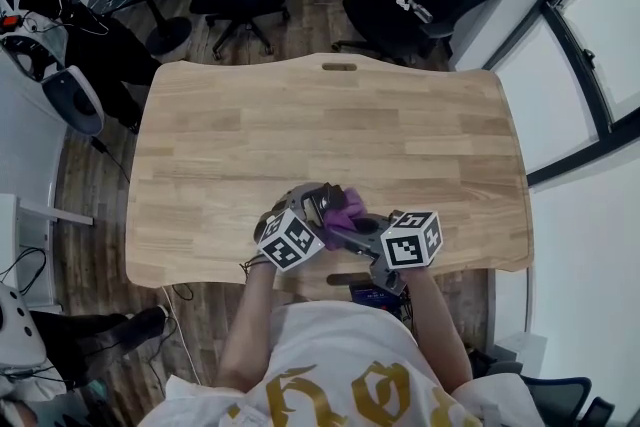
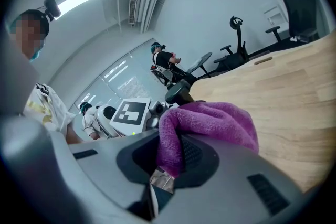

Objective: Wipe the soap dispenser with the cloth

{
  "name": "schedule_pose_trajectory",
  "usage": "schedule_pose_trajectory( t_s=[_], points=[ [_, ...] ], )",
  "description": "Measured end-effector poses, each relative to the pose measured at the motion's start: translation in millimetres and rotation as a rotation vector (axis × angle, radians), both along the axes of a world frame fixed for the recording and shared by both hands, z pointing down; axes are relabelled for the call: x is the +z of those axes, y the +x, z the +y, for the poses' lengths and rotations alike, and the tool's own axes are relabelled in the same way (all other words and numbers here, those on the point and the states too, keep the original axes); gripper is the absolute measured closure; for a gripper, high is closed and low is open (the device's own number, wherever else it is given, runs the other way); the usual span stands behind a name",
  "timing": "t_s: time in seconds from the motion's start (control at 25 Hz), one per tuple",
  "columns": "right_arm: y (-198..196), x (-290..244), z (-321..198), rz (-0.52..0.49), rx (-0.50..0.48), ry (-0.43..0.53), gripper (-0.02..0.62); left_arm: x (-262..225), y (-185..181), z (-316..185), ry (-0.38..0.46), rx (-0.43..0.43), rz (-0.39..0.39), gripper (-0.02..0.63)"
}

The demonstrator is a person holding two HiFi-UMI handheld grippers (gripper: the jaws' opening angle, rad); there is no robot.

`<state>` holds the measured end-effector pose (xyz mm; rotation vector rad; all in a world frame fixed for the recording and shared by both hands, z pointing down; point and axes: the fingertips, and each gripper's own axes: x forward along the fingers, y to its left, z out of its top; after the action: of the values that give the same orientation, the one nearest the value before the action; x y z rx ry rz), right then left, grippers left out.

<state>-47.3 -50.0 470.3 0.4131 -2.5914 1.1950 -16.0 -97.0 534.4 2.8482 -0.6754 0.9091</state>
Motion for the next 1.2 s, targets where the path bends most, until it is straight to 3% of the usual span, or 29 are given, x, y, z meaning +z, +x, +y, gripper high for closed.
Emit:
schedule_pose_trajectory(
  t_s=[0.68,0.88,1.2],
  points=[
    [9,3,-5,-0.011,0.014,0.007,0.555,6,21,-2,-0.001,0.049,-0.033,0.275],
    [11,8,-3,0.04,-0.023,0.031,0.555,12,27,0,-0.009,0.074,-0.053,0.275],
    [9,7,-3,0.04,-0.066,0.046,0.555,12,29,-1,-0.008,0.087,-0.044,0.275]
  ],
)
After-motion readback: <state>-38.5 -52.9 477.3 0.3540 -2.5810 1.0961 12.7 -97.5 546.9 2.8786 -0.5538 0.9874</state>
